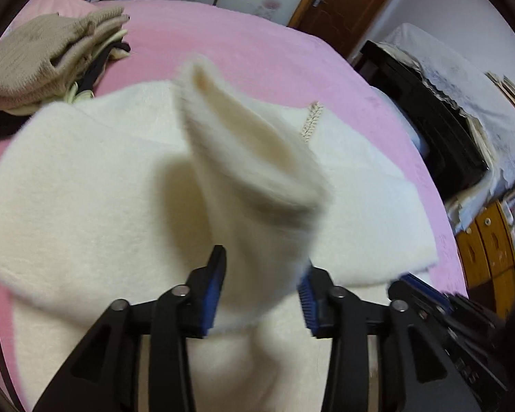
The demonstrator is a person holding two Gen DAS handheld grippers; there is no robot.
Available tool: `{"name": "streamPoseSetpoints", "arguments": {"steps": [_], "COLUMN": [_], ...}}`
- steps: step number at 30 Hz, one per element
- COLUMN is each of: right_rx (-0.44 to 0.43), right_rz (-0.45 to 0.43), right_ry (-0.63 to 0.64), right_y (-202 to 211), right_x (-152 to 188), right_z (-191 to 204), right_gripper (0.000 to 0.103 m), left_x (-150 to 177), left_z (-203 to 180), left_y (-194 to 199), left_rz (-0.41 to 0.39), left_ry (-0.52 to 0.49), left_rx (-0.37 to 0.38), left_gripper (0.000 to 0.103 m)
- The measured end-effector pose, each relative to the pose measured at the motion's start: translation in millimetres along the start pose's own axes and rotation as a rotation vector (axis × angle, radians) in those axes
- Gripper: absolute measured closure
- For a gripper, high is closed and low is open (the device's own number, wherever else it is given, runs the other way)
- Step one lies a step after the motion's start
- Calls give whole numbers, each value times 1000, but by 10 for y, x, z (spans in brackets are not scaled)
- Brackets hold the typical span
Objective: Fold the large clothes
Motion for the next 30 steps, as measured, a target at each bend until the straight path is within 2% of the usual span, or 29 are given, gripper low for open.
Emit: {"name": "streamPoseSetpoints", "arguments": {"steps": [3, 6, 8, 10, 11, 13, 15, 17, 19, 26, 28, 30], "right_rx": [-29, -66, -80, -108, -117, -132, -134, -128, -140, -182, -203, -187], "right_rz": [-8, -19, -27, -36, -42, -56, -51, -22, 12, 54, 93, 123], "right_ry": [20, 51, 67, 80, 88, 120, 159, 184, 196, 255, 273, 297], "right_y": [22, 54, 67, 88, 100, 112, 74, -20, -106, -104, -140, -216], "right_x": [-34, -96, -146, -220, -251, -343, -419, -498, -568, -705, -705, -709], "right_z": [141, 324, 440, 580, 640, 796, 927, 1029, 1108, 1379, 1454, 1512], "right_gripper": [87, 87, 84, 71, 70, 68, 61, 53, 50, 49, 49, 49], "left_x": [29, 90, 158, 283, 342, 455, 605, 697, 765, 706, 656, 621], "left_z": [165, 427, 568, 808, 923, 1221, 1513, 1720, 1810, 1753, 1741, 1726], "left_y": [453, 1007, 1274, 1489, 1536, 1534, 1428, 1295, 1187, 905, 804, 730], "left_rz": [-52, -169, -232, -279, -283, -264, -205, -164, -135, -123, -121, -112], "left_ry": [1, 42, 66, 89, 108, 161, 246, 306, 344, 304, 285, 273], "left_rx": [33, 31, -19, -111, -155, -210, -234, -227, -212, -218, -232, -239], "left_gripper": [50, 35, 32, 32, 32, 32, 32, 32, 32, 32, 32, 32]}}
Point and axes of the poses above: each gripper's, at about its wrist camera, not at the fingertips, and y roughly against the way its jaws point, z to its left, x to its underside, the point moved 3 cm from there along -y, roughly the way its jaws point, and after that the axes turned 2 degrees about -y, right-handed, at the moved point
